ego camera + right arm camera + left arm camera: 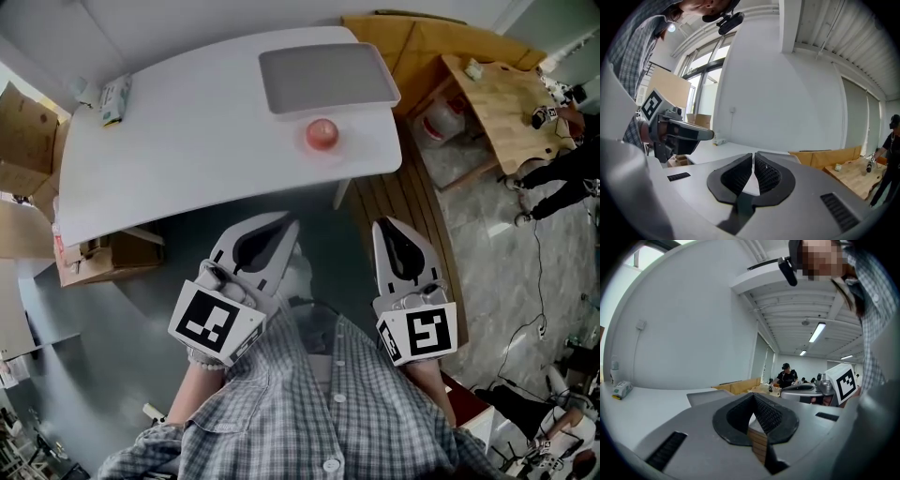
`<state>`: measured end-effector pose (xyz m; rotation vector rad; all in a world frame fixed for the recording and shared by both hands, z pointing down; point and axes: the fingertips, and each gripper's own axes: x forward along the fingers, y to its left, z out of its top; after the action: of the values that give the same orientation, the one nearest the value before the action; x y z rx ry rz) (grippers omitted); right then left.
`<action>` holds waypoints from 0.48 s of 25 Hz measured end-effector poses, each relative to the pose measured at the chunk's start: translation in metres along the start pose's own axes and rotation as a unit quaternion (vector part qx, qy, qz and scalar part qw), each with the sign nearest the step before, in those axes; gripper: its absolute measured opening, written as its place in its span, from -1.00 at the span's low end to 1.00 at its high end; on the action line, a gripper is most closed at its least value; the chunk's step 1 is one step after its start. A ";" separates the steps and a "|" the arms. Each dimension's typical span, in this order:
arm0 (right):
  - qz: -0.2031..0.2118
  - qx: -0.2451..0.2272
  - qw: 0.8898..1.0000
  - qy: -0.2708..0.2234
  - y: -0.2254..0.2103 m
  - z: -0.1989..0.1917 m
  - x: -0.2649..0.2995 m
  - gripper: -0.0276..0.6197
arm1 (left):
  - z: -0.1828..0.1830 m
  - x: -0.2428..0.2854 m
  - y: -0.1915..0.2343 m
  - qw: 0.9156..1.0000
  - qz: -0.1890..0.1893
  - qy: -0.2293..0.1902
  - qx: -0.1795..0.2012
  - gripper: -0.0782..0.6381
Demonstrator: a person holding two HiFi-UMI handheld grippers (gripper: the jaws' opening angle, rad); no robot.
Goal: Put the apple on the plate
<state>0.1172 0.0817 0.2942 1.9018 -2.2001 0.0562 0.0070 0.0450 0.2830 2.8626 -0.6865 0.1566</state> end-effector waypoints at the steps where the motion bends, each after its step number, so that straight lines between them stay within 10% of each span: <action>1: -0.003 0.000 1.000 0.003 -0.004 0.000 0.003 -0.82 | 0.001 0.006 0.004 1.000 -0.003 0.001 -0.003 -0.76; 12: -0.020 0.015 0.999 0.022 -0.041 0.006 0.065 -0.82 | 0.015 0.054 0.058 1.000 -0.008 0.018 -0.011 -0.76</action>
<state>0.1482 0.0115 0.2967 1.9406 -2.1450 0.1244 0.0293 -0.0328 0.2863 2.8368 -0.6537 0.1964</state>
